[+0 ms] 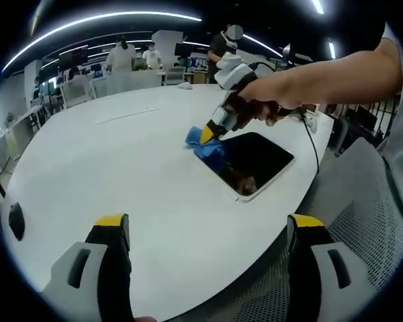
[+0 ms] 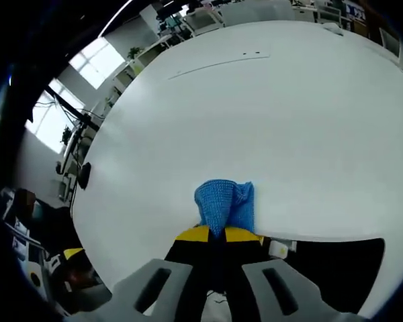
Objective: Wipe the mirror surface with the cleaning cloth until all visible marks leave the cleaned area.
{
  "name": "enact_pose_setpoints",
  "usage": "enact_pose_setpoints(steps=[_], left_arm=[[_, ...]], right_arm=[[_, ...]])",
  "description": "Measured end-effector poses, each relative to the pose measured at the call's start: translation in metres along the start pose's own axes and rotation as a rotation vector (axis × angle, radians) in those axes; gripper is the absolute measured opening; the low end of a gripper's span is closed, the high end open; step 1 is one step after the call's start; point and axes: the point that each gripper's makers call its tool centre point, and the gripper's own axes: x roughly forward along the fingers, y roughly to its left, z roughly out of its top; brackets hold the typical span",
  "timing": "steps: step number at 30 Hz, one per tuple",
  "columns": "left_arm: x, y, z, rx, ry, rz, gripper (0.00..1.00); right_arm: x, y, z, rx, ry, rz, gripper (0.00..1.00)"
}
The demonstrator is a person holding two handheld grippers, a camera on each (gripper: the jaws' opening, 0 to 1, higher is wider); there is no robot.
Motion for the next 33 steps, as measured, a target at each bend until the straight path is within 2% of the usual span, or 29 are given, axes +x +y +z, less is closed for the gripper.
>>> enact_pose_setpoints(steps=[6,33], left_arm=[[-0.001,-0.001,0.001,0.001,-0.002,0.002,0.98],[-0.001,-0.001,0.001,0.004,-0.009,0.001,0.97]], right_arm=[[-0.001,0.001,-0.002,-0.01,-0.009,-0.003,0.0],[-0.008,0.015,-0.038,-0.035,0.001,0.043,0.0]])
